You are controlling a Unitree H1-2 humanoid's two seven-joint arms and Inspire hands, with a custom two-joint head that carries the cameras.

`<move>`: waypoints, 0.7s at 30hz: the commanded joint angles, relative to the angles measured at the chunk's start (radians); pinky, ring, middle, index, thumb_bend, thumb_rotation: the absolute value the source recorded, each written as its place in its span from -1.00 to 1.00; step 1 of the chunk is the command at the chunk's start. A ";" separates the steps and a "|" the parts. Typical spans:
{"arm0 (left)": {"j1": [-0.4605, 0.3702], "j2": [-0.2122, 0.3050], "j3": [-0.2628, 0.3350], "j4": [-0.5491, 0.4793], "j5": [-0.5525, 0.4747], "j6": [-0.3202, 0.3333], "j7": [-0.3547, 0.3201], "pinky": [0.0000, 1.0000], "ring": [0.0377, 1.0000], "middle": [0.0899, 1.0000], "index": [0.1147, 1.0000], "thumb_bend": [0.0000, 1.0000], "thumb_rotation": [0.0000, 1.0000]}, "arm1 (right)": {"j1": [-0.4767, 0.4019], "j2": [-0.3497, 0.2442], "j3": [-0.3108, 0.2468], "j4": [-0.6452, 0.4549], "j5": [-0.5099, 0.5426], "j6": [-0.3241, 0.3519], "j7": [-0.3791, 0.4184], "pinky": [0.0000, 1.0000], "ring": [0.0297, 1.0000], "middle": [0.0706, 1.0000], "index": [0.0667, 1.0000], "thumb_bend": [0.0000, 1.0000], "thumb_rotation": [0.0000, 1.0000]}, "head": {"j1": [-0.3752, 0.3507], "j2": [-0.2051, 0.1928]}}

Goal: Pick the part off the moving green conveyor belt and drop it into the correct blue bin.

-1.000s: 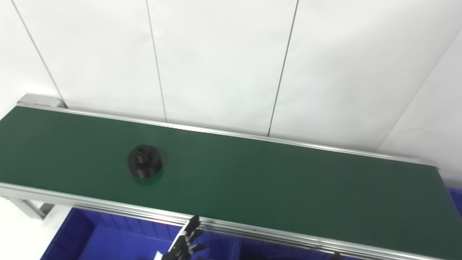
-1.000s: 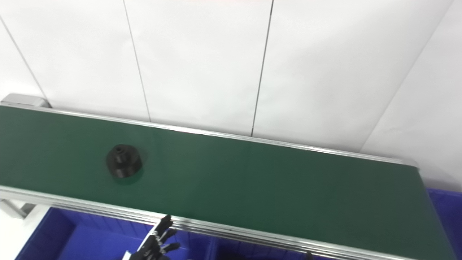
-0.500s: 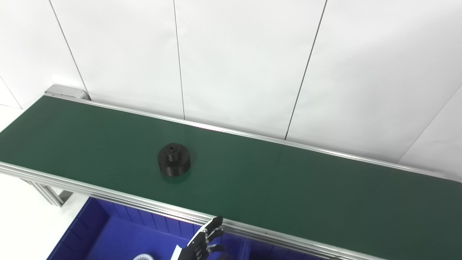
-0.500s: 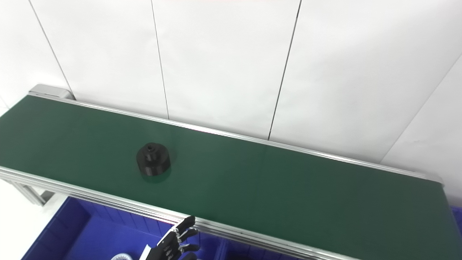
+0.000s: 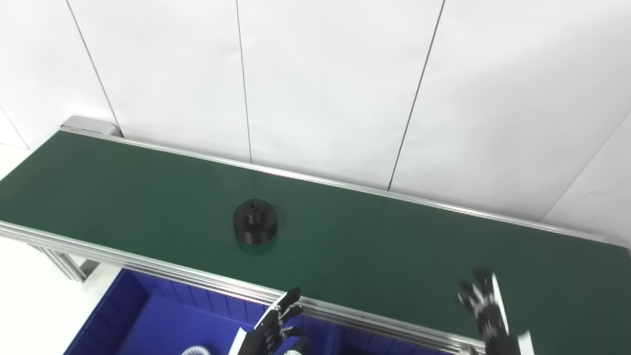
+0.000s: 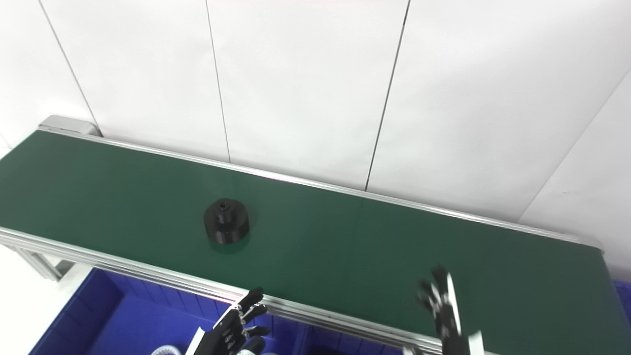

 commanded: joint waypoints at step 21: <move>-0.007 -0.005 -0.020 -0.056 0.001 0.014 -0.004 0.50 0.75 0.84 0.80 -0.25 0.41 | -0.701 -0.017 0.212 0.221 -0.397 0.477 0.120 0.37 0.73 0.87 0.81 1.00 -0.31 | -0.029 0.021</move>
